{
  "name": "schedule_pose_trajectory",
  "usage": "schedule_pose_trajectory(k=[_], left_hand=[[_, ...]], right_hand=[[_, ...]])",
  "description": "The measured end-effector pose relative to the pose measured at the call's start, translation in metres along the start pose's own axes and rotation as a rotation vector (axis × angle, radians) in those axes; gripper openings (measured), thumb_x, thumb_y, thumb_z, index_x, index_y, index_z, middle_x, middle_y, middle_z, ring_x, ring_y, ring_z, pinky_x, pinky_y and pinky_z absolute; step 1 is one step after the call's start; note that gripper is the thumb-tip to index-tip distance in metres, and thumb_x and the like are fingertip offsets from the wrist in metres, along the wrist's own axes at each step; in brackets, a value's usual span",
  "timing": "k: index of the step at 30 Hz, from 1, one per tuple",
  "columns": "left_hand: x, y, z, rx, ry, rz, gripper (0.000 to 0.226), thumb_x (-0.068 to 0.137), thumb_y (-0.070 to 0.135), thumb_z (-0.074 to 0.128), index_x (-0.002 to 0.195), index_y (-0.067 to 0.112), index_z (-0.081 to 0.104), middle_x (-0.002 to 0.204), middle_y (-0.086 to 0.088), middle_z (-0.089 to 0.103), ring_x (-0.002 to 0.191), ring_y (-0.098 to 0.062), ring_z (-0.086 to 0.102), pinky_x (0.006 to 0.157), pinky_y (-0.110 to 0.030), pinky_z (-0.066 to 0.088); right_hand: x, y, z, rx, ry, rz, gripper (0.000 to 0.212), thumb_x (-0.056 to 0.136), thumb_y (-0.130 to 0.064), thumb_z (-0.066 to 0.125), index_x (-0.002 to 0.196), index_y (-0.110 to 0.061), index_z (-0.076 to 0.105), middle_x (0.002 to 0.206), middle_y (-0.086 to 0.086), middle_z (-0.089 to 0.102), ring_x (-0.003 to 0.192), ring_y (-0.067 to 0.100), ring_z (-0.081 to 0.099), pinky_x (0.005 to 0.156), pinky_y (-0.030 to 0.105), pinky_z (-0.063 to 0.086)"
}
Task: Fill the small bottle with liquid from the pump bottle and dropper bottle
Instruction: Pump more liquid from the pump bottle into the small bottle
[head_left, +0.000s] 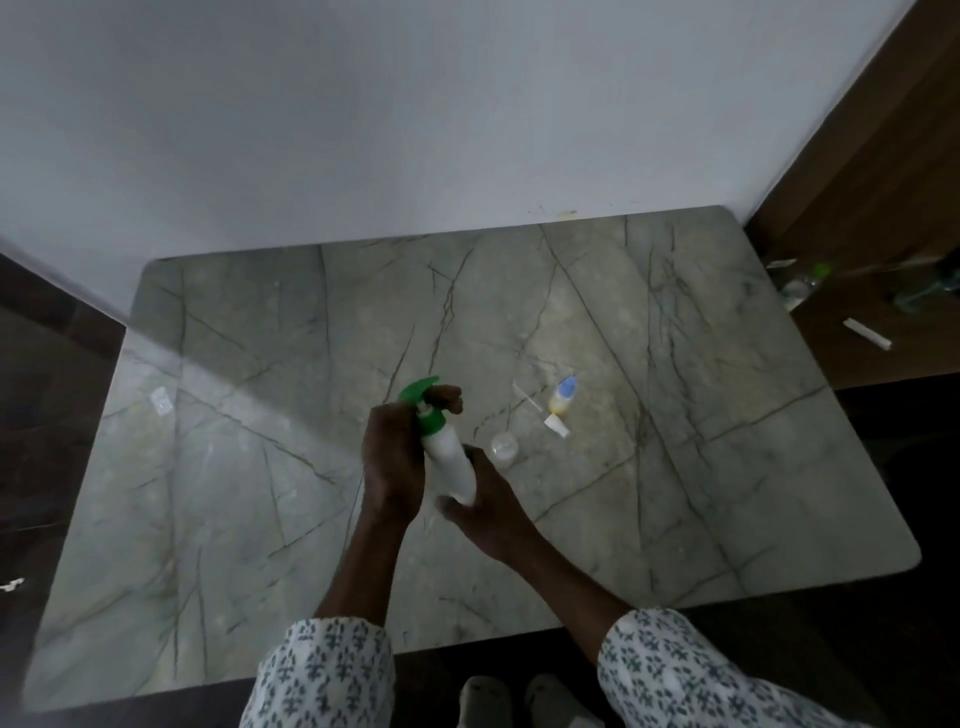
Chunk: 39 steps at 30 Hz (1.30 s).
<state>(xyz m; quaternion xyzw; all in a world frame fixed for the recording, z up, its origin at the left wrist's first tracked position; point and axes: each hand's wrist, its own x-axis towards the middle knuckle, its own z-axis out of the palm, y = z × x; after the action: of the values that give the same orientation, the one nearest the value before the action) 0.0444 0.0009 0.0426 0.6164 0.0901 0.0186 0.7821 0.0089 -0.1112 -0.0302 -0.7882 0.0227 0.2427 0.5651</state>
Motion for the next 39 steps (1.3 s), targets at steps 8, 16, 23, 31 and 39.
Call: schedule_pose_trajectory(k=[8,16,23,31,39], left_hand=[[0.022,-0.024,0.002,0.042,0.096,-0.177,0.089,0.091,0.067,0.029,0.087,-0.014,0.067,0.086,-0.029,0.07,0.082,-0.036,0.067,0.079,-0.039,0.052],[0.013,-0.036,-0.01,0.025,0.066,-0.029,0.073,0.091,0.061,0.032,0.074,-0.005,0.059,0.06,-0.017,0.056,0.054,-0.027,0.05,0.052,-0.029,0.041],[0.022,-0.052,-0.022,0.118,0.063,-0.01,0.07,0.092,0.055,0.032,0.081,-0.01,0.059,0.059,-0.014,0.058,0.051,-0.024,0.051,0.052,-0.027,0.041],[0.022,-0.058,-0.037,0.219,0.006,-0.061,0.068,0.089,0.058,0.032,0.071,0.0,0.062,0.061,-0.016,0.06,0.051,-0.023,0.052,0.051,-0.026,0.042],[0.024,-0.051,-0.04,0.366,-0.024,-0.044,0.063,0.087,0.07,0.032,0.07,0.021,0.069,0.072,-0.011,0.067,0.063,-0.024,0.061,0.065,-0.04,0.047]], right_hand=[[0.002,0.012,0.024,0.063,0.062,0.015,0.064,0.077,-0.027,0.067,0.134,-0.017,0.04,0.12,0.001,0.057,0.104,0.015,0.059,0.081,0.03,0.053],[0.009,0.019,0.029,0.005,0.02,0.032,0.089,0.063,-0.041,0.071,0.141,-0.021,0.032,0.136,0.001,0.049,0.118,0.016,0.054,0.092,0.04,0.052],[0.012,0.042,-0.012,-0.385,-0.312,0.299,0.089,0.074,-0.03,0.074,0.146,-0.005,0.028,0.148,0.014,0.038,0.132,0.028,0.042,0.102,0.035,0.043],[0.048,0.073,-0.04,-0.142,0.302,0.04,0.077,0.076,-0.029,0.08,0.141,-0.016,0.042,0.124,0.007,0.048,0.111,0.023,0.054,0.09,0.03,0.047],[0.042,0.033,-0.033,-0.296,0.35,-0.33,0.05,0.086,-0.048,0.064,0.123,-0.016,0.057,0.117,0.0,0.063,0.105,0.017,0.058,0.087,0.028,0.049]])
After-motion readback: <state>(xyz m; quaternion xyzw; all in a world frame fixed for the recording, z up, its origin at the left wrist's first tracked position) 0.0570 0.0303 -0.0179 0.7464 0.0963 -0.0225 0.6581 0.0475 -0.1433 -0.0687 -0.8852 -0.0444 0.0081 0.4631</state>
